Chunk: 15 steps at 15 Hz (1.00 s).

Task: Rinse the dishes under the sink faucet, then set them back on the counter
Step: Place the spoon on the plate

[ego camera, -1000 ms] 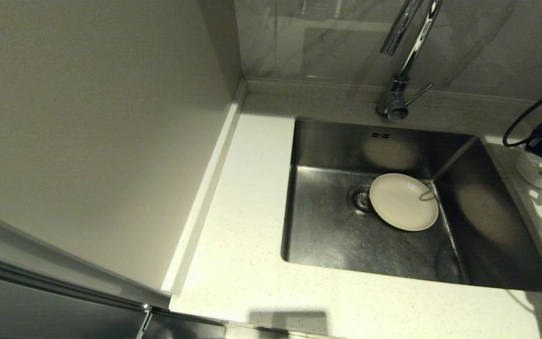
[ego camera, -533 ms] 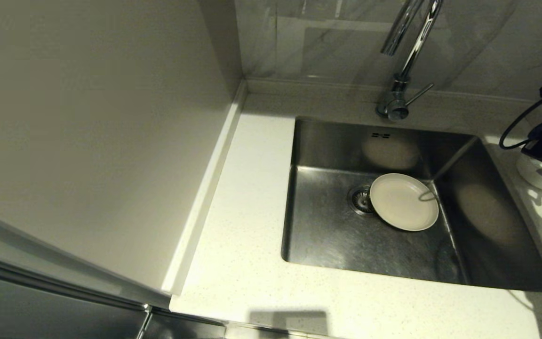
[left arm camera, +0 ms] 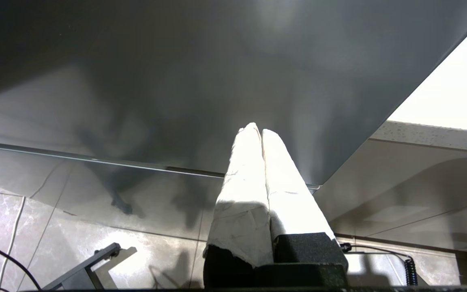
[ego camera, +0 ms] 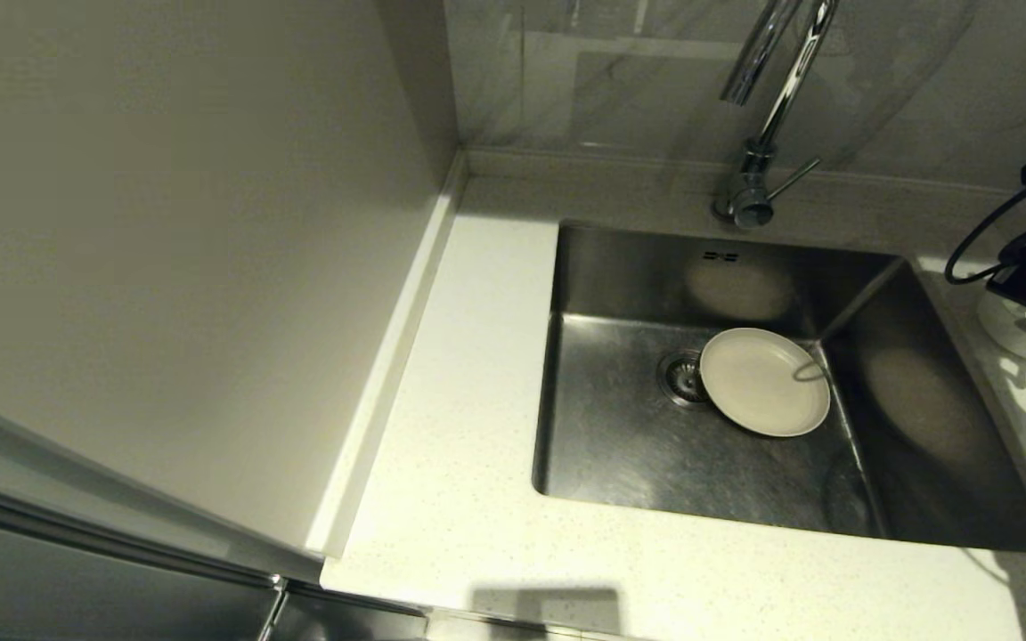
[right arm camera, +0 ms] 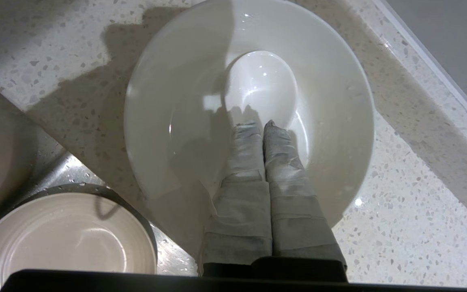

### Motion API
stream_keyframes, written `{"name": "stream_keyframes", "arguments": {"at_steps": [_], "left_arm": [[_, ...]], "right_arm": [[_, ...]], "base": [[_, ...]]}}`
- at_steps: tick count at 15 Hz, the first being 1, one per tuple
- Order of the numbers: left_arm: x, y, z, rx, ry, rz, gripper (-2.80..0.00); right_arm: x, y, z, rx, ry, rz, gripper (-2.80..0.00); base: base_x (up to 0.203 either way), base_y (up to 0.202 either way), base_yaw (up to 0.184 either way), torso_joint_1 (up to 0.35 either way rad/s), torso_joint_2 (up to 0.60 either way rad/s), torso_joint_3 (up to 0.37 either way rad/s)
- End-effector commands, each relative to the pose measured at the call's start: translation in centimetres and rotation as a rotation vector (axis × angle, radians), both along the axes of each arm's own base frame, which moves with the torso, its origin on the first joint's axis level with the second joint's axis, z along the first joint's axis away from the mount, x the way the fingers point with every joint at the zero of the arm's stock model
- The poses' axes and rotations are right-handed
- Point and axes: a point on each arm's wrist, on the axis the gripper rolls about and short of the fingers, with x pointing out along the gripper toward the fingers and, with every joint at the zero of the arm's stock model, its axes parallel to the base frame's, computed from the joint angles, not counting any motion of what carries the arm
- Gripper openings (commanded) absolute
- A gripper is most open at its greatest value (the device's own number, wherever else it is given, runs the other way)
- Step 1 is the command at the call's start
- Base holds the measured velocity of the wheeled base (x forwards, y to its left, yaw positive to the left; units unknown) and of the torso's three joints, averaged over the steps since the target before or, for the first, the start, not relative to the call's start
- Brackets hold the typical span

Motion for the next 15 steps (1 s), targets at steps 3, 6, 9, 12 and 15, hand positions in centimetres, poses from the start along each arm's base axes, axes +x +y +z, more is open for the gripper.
{"name": "stream_keyframes", "arguments": {"at_steps": [3, 6, 9, 12, 15], "left_arm": [[0.0, 0.0, 0.0, -0.001, -0.004, 0.001, -2.80], [0.0, 0.0, 0.0, -0.001, -0.004, 0.001, -2.80], [0.0, 0.0, 0.0, -0.001, -0.004, 0.001, -2.80], [0.0, 0.0, 0.0, -0.001, -0.004, 0.001, -2.80], [0.0, 0.0, 0.0, -0.001, -0.004, 0.001, -2.80]], "right_arm": [[0.1, 0.0, 0.0, -0.003, -0.001, 0.001, -2.80], [0.0, 0.0, 0.9, -0.025, -0.038, 0.005, -2.80], [-0.4, 0.1, 1.6, -0.042, -0.047, 0.015, -2.80], [-0.6, 0.2, 1.9, -0.085, 0.001, 0.058, -2.80], [-0.6, 0.1, 1.7, -0.096, 0.025, 0.067, 0.00]], "base": [[0.000, 0.000, 0.000, 0.000, 0.00, 0.000], [0.000, 0.000, 0.000, 0.000, 0.00, 0.000], [0.000, 0.000, 0.000, 0.000, 0.00, 0.000], [0.000, 0.000, 0.000, 0.000, 0.00, 0.000], [0.000, 0.000, 0.000, 0.000, 0.00, 0.000]]}}
